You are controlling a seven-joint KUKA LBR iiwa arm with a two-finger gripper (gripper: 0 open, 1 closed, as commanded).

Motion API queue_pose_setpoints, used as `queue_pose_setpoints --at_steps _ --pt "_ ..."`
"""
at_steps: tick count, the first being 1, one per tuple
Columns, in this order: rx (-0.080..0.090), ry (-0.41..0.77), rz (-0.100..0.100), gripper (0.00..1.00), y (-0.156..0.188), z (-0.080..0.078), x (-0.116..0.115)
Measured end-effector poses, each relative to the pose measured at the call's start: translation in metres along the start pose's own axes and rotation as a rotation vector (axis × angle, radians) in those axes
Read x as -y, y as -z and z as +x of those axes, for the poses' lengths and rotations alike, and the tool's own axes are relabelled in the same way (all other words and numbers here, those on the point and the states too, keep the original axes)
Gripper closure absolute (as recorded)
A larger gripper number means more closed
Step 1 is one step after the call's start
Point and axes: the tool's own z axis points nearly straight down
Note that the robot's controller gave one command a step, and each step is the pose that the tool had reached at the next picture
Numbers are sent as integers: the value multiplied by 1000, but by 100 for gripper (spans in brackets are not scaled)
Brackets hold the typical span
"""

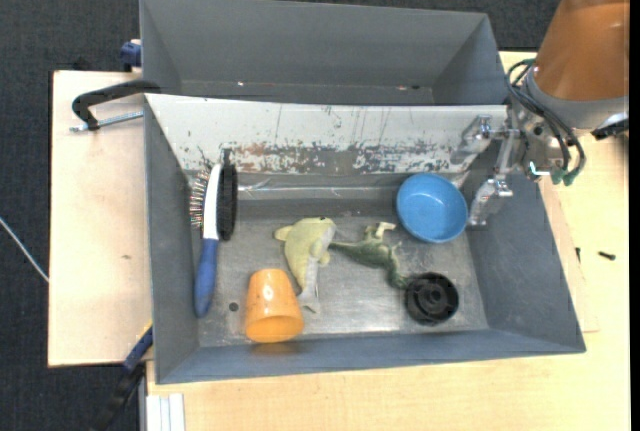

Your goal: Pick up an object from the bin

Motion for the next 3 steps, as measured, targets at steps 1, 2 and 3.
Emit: queue_pose_setpoints --at_steps 1,2,3 --pt "20 -28 2 0 -125 51 -6" --pt "9 -28 2 100 -129 54 -6" --pt "19 -45 2 100 29 64 -15"
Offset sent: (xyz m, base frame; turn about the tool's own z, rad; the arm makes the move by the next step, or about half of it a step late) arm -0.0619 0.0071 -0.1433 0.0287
